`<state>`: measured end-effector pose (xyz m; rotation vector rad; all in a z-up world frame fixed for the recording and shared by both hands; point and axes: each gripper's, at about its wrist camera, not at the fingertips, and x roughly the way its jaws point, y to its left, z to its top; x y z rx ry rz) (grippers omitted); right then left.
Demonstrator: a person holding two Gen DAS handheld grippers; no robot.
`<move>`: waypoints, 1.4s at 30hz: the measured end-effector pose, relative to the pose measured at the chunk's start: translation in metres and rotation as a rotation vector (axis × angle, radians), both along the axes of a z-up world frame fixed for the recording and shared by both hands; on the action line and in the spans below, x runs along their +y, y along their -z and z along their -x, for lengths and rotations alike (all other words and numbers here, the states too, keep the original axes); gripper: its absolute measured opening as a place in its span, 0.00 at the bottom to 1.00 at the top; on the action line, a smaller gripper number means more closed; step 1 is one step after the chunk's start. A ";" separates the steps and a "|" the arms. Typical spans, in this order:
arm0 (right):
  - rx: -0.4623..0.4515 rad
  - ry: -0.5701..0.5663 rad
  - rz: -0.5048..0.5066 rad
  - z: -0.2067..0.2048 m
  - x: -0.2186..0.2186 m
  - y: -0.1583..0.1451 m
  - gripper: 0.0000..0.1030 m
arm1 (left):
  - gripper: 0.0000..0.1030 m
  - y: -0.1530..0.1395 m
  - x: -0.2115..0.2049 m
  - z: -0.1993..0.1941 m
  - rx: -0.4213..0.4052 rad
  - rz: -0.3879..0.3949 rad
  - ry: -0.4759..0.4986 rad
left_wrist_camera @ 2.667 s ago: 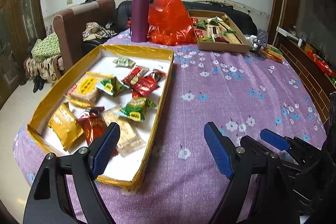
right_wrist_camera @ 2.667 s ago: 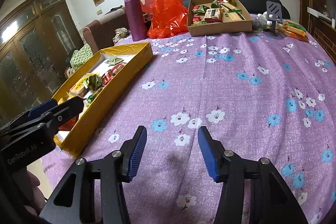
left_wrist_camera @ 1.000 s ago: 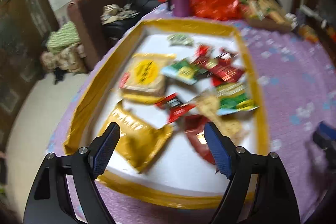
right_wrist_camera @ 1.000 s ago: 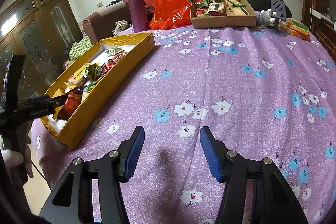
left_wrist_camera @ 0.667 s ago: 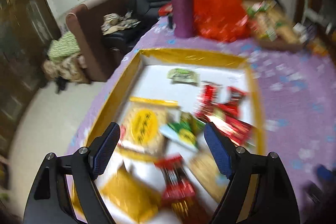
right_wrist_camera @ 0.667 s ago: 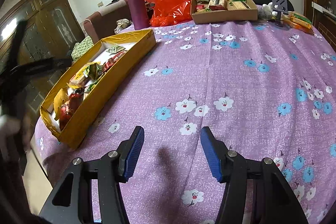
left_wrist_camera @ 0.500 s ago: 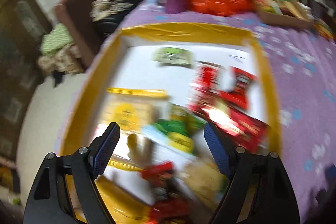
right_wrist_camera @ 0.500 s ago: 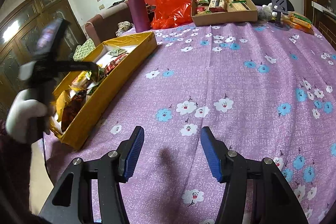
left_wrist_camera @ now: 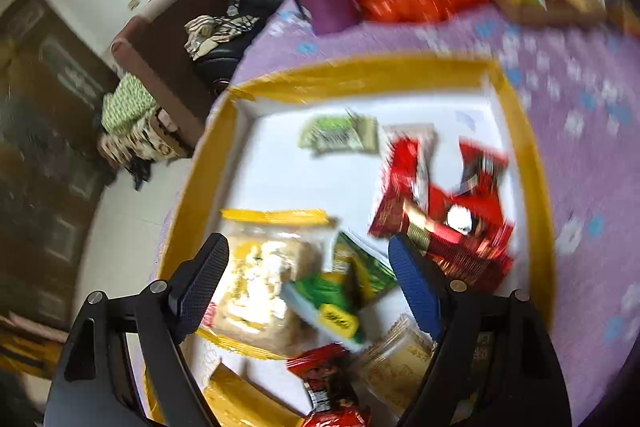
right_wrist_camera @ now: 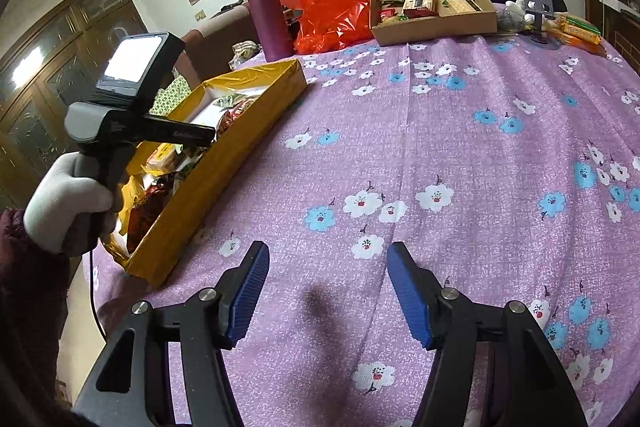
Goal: Organize snacks
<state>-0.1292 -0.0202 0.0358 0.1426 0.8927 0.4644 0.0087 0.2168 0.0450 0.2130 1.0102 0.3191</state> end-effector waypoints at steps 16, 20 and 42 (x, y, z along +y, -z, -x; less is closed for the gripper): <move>0.020 -0.016 -0.023 -0.004 -0.001 0.002 0.63 | 0.81 0.002 0.021 0.009 -0.014 -0.246 -0.039; 0.034 -0.018 -0.022 -0.006 0.000 0.003 0.63 | 0.81 0.017 0.007 -0.004 0.047 -0.278 -0.001; -0.029 0.007 -0.033 0.004 -0.006 -0.005 0.63 | 0.84 -0.136 -0.008 0.215 -0.700 0.043 0.043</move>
